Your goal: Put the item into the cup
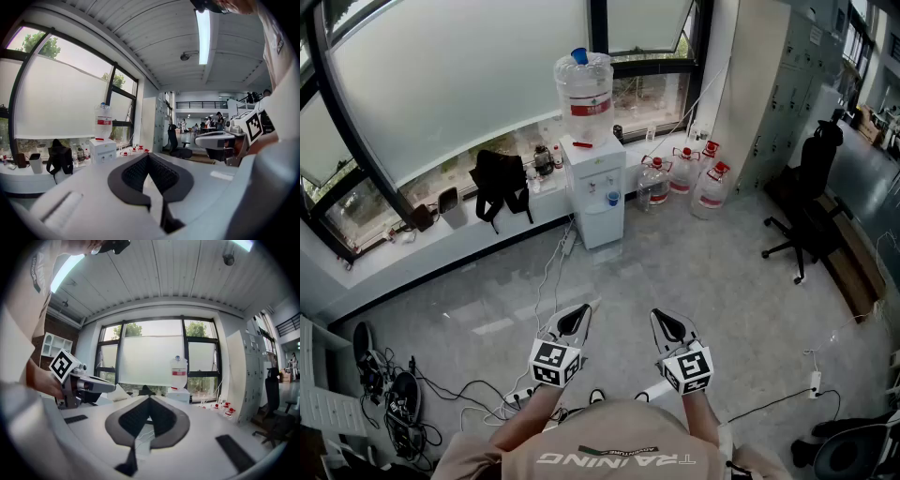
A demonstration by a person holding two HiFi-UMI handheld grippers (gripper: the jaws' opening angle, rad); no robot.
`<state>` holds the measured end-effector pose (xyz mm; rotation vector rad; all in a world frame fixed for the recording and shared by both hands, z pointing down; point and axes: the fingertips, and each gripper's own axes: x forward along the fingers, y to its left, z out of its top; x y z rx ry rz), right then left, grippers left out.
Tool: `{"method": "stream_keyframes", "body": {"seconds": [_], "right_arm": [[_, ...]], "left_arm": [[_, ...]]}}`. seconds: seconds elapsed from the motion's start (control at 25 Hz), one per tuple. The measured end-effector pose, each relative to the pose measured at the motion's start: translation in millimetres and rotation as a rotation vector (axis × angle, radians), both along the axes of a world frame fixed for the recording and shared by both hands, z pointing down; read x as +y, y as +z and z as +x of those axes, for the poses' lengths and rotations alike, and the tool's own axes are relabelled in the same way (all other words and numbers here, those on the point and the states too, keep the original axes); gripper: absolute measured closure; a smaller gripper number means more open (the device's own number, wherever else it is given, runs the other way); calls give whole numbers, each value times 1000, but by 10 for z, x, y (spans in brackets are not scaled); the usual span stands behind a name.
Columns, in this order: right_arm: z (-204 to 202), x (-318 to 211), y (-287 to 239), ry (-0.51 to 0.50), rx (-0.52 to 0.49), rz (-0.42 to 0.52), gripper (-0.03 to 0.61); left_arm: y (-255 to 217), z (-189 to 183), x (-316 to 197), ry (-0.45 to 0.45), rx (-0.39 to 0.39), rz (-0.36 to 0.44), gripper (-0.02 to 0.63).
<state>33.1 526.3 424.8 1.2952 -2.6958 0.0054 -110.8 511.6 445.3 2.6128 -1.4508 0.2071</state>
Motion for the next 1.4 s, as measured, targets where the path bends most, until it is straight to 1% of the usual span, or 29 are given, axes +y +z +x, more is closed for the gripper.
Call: {"method": "stream_keyframes", "body": {"seconds": [0.28,0.48,0.68,0.88,1.08,1.24,1.4], "right_arm": [[-133,-62,6,-2,3,3,568],[-165,-144,21,24,-23,-2,568],[-170,-230,100,75,-40,-18,568],[-265,-423,152,107,-36,-33,568],[-286,-545,255,123,-27,-53,568],[-228,-807,306,128,-34,-62,568],[-114,-1204,332,98,-37,-46,568]], "left_arm": [[64,-81,-65,7,7,-19,606],[42,-88,-208,36,-2,-13,606],[100,-136,-346,53,2,-28,606],[180,-187,-506,94,3,-45,606],[319,-199,-642,111,18,-70,606],[371,-177,-861,109,16,-78,606],[368,-62,-1224,84,4,-64,606]]}}
